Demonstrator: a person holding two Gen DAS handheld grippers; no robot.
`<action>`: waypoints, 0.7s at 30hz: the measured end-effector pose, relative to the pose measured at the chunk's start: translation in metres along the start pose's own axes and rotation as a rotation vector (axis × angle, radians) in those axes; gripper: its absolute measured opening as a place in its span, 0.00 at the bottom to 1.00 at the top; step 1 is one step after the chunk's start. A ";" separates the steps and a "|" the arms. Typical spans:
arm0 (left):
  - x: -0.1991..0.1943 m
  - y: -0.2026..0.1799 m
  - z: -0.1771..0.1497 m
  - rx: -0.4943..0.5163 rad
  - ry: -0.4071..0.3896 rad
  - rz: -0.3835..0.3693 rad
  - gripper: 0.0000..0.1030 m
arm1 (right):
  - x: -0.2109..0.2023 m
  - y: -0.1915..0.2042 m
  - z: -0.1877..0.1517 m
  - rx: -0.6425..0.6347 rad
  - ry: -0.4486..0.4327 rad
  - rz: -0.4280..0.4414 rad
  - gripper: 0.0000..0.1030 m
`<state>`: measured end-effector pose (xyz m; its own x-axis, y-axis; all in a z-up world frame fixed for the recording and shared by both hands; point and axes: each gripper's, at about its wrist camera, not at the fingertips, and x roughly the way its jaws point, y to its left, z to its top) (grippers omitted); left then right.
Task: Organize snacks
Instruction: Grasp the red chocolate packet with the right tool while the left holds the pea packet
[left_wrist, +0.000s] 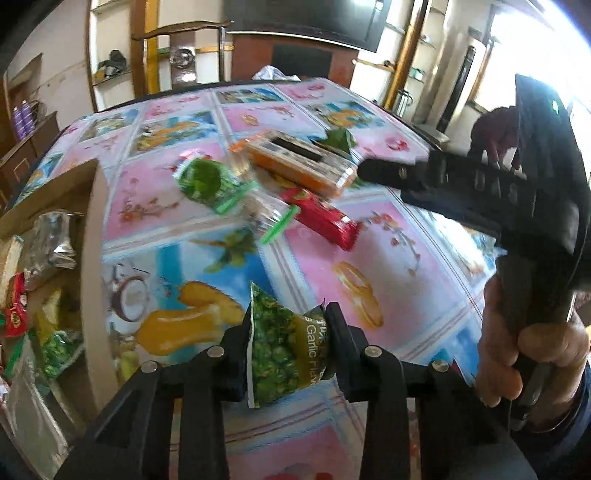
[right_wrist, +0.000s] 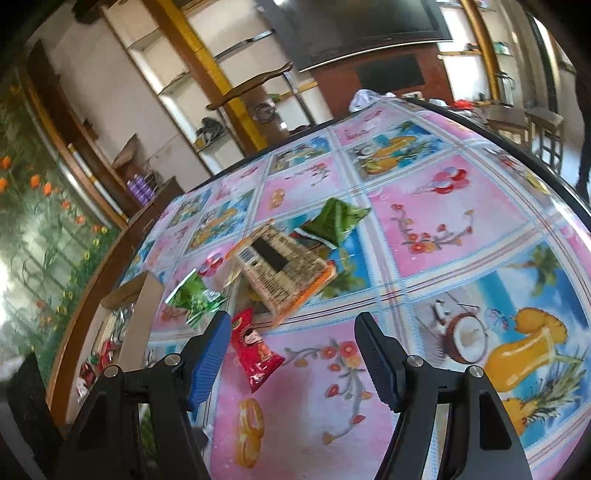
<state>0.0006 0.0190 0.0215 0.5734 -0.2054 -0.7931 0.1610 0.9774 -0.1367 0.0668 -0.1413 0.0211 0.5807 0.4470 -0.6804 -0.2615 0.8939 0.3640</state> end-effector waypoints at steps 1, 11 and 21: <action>-0.004 0.004 0.001 -0.018 -0.012 -0.008 0.32 | 0.004 0.002 -0.001 -0.018 0.013 0.013 0.71; -0.034 0.030 0.010 -0.148 -0.109 -0.065 0.33 | 0.044 0.041 -0.009 -0.261 0.136 -0.005 0.52; -0.031 0.031 0.009 -0.155 -0.102 -0.059 0.33 | 0.028 0.042 -0.016 -0.267 0.080 -0.063 0.20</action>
<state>-0.0048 0.0550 0.0475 0.6461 -0.2588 -0.7181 0.0754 0.9578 -0.2774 0.0599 -0.0911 0.0075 0.5420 0.3822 -0.7484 -0.4270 0.8923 0.1465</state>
